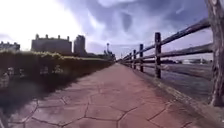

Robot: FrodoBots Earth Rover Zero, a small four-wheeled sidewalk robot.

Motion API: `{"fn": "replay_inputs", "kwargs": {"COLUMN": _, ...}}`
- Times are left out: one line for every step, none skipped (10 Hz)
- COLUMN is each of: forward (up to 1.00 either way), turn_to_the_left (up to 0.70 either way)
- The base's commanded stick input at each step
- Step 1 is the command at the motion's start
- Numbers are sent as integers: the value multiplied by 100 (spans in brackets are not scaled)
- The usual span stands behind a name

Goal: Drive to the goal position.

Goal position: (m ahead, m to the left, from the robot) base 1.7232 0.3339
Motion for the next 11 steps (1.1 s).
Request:
{"fn": "replay_inputs", "kwargs": {"forward": 70, "turn_to_the_left": 6}}
{"fn": "replay_inputs", "kwargs": {"forward": 70, "turn_to_the_left": 6}}
{"fn": "replay_inputs", "kwargs": {"forward": 70, "turn_to_the_left": 6}}
{"fn": "replay_inputs", "kwargs": {"forward": 70, "turn_to_the_left": 6}}
{"fn": "replay_inputs", "kwargs": {"forward": 70, "turn_to_the_left": 6}}
{"fn": "replay_inputs", "kwargs": {"forward": 70, "turn_to_the_left": 6}}
{"fn": "replay_inputs", "kwargs": {"forward": 70, "turn_to_the_left": 6}}
{"fn": "replay_inputs", "kwargs": {"forward": 70, "turn_to_the_left": 6}}
{"fn": "replay_inputs", "kwargs": {"forward": 70, "turn_to_the_left": 6}}
{"fn": "replay_inputs", "kwargs": {"forward": 70, "turn_to_the_left": 6}}
{"fn": "replay_inputs", "kwargs": {"forward": 70, "turn_to_the_left": 6}}
